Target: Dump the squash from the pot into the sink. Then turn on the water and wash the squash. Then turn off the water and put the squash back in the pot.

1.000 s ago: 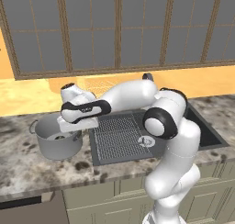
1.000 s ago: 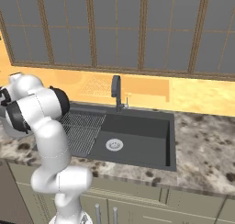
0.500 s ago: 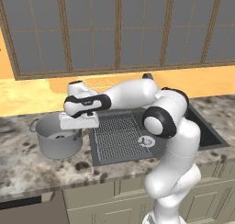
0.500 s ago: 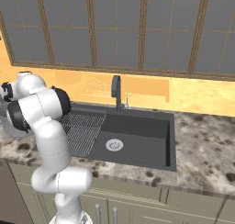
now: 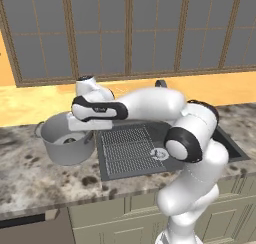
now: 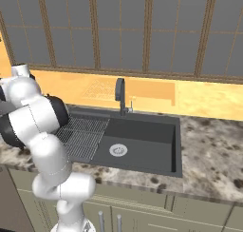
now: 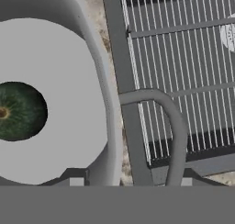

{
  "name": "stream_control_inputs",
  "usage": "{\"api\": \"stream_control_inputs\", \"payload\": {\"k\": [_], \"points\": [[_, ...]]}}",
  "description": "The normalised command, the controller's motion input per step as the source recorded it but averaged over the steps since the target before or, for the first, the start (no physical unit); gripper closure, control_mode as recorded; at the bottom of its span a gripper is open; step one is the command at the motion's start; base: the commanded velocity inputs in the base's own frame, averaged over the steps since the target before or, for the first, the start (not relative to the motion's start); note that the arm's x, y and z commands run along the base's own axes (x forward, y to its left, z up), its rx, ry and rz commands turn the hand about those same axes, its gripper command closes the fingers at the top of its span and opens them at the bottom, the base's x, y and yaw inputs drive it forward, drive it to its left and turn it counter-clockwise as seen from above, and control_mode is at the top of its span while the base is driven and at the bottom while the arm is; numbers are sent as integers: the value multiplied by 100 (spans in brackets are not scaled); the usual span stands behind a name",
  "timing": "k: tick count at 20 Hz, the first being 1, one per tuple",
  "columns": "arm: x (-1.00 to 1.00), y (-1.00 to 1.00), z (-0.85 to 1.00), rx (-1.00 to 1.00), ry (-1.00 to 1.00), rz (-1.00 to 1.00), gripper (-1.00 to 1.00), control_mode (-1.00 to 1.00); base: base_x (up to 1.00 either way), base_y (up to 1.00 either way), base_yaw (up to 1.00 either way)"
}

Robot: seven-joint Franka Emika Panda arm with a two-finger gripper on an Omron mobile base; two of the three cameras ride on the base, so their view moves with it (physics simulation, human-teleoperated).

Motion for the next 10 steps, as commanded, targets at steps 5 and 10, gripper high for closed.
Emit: {"api": "stream_control_inputs", "payload": {"k": [5,10], "points": [[-15,-59,100,4,-14,-10,100,-100,0,0,0],[-3,-74,88,14,-1,-19,100,-100,0,0,0]]}}
